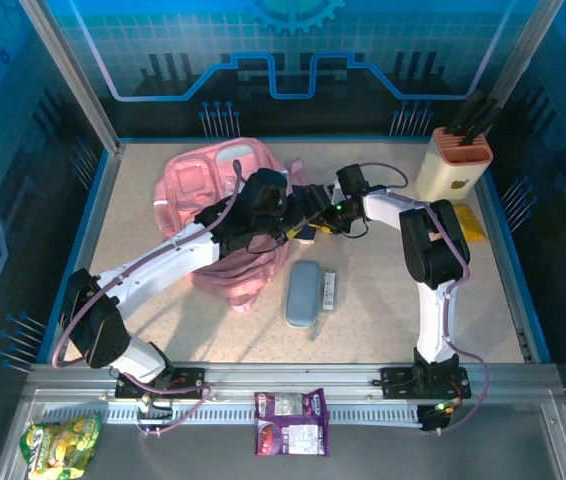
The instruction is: Pack the student bag
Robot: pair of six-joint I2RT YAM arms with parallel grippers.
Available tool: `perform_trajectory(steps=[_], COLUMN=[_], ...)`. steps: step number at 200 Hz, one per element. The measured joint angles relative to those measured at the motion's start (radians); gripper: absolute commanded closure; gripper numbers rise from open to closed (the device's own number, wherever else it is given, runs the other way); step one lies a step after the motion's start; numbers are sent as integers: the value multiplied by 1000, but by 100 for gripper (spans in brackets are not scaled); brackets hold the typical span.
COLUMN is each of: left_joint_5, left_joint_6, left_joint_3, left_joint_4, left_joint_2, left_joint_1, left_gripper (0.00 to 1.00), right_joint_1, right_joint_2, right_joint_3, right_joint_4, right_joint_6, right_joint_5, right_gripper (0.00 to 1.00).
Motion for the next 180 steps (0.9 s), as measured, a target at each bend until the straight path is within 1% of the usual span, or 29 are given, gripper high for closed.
perform_trajectory(steps=[31, 48, 62, 89, 107, 116, 127, 151, 180], left_joint_5=[0, 0, 0, 0, 0, 0, 4, 25, 38], left_joint_6=[2, 2, 2, 2, 8, 11, 32, 81, 126], left_joint_3=[-1, -1, -1, -1, -2, -3, -10, -50, -112], left_joint_4=[-1, -1, -3, -5, -5, -4, 2, 50, 91], left_joint_2=[0, 1, 2, 2, 2, 2, 2, 2, 2], left_joint_1=[3, 5, 5, 5, 5, 6, 6, 9, 16], left_gripper=[1, 1, 1, 1, 1, 1, 1, 1, 1], right_joint_1=[1, 1, 1, 0, -5, -7, -8, -13, -40], right_joint_2=[2, 2, 2, 1, -3, -7, -14, -31, -80], right_joint_3=[1, 5, 9, 12, 2, -4, -8, -19, -89], right_joint_4=[11, 14, 19, 25, 41, 48, 54, 64, 92], right_joint_6=[17, 26, 30, 34, 37, 41, 38, 41, 51], right_joint_5=[-17, -22, -26, -35, -44, -49, -56, -64, -79], right_gripper=[72, 77, 77, 83, 84, 88, 93, 96, 99])
